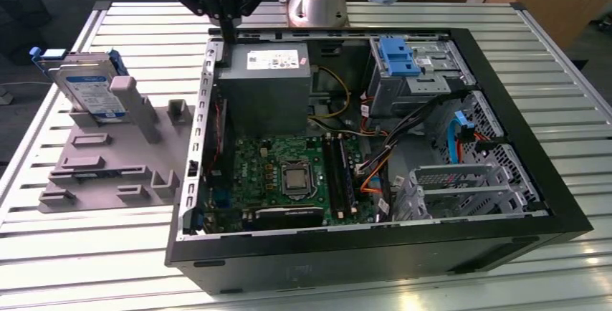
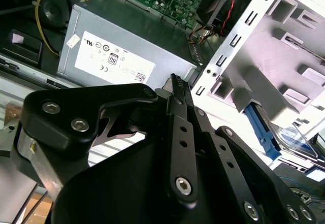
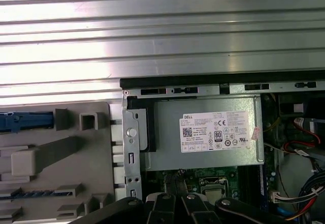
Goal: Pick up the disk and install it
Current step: 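Reach for the disk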
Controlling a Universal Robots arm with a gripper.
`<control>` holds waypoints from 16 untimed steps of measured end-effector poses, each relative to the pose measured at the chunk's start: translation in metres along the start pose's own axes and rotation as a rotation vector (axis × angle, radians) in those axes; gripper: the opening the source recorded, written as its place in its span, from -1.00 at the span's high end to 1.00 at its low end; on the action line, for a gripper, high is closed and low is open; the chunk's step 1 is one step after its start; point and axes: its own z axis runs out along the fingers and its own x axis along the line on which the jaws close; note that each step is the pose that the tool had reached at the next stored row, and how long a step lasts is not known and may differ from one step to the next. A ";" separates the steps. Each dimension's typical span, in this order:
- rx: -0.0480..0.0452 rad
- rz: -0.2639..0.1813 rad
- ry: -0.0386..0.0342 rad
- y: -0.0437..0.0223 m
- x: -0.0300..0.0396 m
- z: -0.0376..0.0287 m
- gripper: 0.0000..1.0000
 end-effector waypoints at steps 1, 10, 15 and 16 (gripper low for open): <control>-0.0001 0.000 0.0000 0.0000 0.0002 0.0000 0.79; 0.0000 0.000 0.0000 0.0000 0.0023 0.0001 0.79; 0.0000 0.000 0.0000 0.0000 0.0035 0.0002 0.79; 0.0000 0.000 0.0000 0.0000 0.0038 0.0002 0.79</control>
